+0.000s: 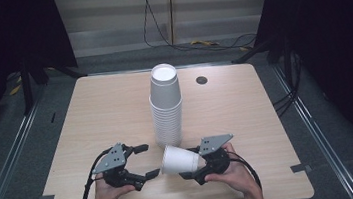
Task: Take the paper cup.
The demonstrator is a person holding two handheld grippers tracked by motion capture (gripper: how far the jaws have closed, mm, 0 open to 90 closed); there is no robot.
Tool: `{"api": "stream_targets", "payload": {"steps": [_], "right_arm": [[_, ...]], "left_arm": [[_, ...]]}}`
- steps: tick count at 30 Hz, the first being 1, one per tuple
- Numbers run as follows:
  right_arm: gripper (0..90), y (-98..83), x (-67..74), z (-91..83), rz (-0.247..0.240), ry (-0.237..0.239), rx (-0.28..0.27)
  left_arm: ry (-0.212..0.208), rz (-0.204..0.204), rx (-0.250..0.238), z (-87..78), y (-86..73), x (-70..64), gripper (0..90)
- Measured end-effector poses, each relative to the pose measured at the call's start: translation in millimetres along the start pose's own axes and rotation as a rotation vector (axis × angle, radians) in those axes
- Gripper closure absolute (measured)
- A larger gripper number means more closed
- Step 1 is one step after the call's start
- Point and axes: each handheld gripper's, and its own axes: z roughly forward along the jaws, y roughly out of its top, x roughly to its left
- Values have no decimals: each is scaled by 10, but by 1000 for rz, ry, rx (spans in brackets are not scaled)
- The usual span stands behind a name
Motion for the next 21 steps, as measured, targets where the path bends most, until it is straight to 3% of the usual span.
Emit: {"api": "stream_targets", "payload": {"steps": [5,21], "right_arm": [[213,-9,-11,-26,13,22,-81],[213,-51,-6,-24,29,73,-252]], "left_arm": [[-7,-8,-14,-6,-4,-7,157],[-39,-21,-51,3,36,-27,155]]}}
